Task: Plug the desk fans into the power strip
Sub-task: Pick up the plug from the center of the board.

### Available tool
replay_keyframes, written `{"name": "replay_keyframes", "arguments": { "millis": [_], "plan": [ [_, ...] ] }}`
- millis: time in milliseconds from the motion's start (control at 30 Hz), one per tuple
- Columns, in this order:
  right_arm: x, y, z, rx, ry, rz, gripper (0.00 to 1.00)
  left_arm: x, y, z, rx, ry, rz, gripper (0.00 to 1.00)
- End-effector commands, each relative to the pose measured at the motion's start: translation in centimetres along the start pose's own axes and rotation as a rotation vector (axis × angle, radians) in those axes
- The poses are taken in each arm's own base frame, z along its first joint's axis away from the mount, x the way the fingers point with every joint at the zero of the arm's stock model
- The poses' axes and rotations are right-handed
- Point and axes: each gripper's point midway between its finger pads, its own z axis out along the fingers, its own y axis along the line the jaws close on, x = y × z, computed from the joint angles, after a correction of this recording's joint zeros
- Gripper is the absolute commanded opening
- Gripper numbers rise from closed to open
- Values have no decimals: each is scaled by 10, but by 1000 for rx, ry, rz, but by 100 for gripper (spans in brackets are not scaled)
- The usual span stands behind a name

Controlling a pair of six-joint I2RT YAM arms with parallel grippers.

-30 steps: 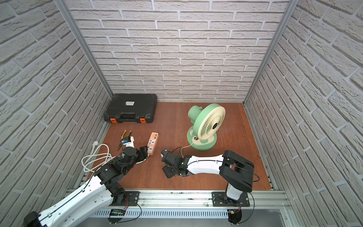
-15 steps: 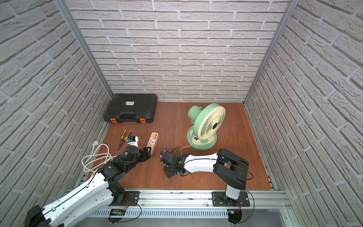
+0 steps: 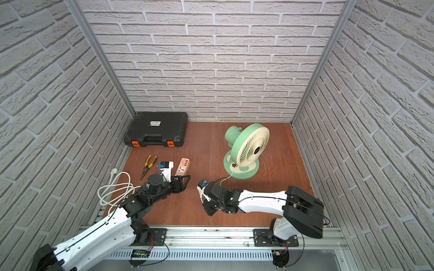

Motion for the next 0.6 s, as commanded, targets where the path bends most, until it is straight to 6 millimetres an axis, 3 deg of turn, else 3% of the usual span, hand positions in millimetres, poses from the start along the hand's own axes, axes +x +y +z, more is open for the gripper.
{"name": "replay_keyframes", "arguments": {
  "millis": [0,333,567],
  "plan": [
    [-33,41,-37,-258,-154,-48,3,-20,-57,-8,294,-69,26,74],
    [-60,59,-113,-498,-322,-14,3,-22,-117,-28,682,-61,-18,87],
    [-70,57,-143,-535,-418,-13,3,-31,-141,-35,790,-24,-40,86]
  ]
}}
